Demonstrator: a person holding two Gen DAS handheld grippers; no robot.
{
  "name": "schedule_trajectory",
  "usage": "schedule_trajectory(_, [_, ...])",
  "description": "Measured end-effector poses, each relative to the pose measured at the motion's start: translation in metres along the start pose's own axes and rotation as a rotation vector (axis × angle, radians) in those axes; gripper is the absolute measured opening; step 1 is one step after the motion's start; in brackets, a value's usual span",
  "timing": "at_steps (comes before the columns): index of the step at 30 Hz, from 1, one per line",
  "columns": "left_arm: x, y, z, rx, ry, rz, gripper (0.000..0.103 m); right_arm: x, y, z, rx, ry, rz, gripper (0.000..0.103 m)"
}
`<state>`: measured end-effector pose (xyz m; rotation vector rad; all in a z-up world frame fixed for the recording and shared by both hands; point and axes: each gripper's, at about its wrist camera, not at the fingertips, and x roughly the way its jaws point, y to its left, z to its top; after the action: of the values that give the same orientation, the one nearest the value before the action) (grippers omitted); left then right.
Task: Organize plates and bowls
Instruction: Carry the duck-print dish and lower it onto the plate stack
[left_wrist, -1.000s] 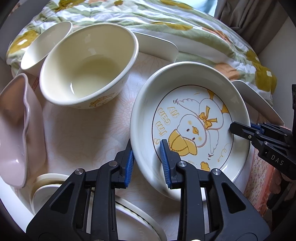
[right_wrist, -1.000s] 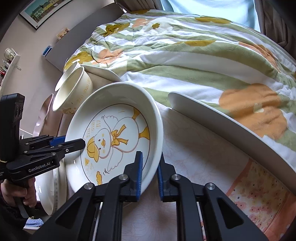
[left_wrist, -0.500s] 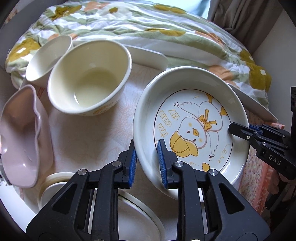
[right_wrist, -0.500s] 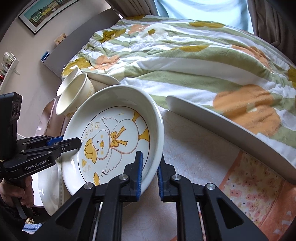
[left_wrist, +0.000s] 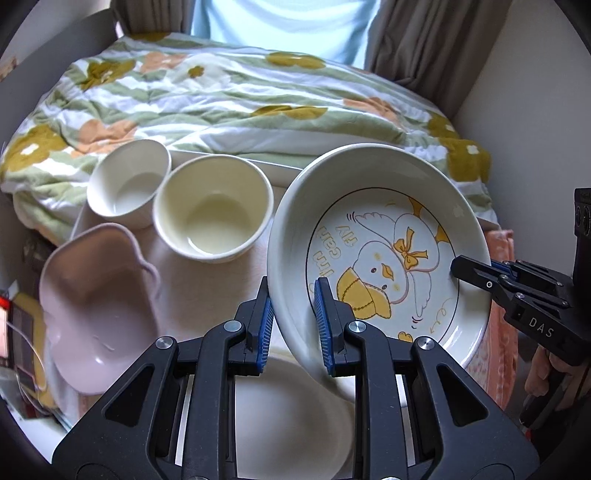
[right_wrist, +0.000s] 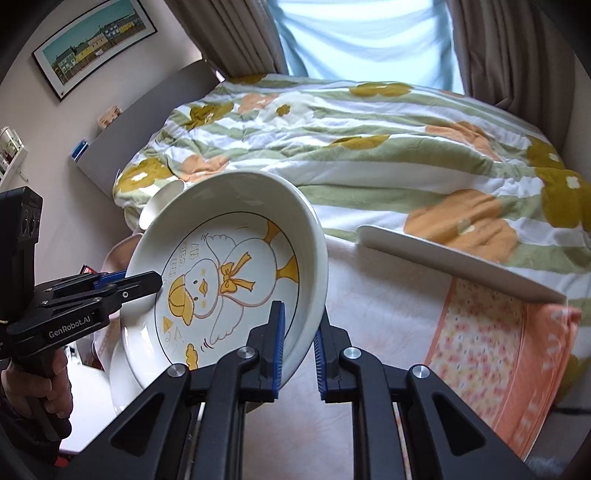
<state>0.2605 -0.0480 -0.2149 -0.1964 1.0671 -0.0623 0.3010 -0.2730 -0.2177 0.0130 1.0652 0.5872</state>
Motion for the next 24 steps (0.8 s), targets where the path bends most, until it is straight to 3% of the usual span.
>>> schedule_trajectory(10, [-0.048,0.062,-0.057,0.131,0.036,-0.077,0.019,-0.021,0.090,-0.068,0.151,-0.046,-0.079,0.014])
schedule_trajectory(17, [-0.029,0.094,-0.100,0.130,0.133,-0.077,0.019,0.000,0.118,-0.112,0.246,0.004,-0.109,0.013])
schedule_trajectory(24, [-0.007,0.091,-0.118,0.153,0.175,-0.077,0.019,0.013,0.119,-0.134,0.274,0.028,-0.142,0.014])
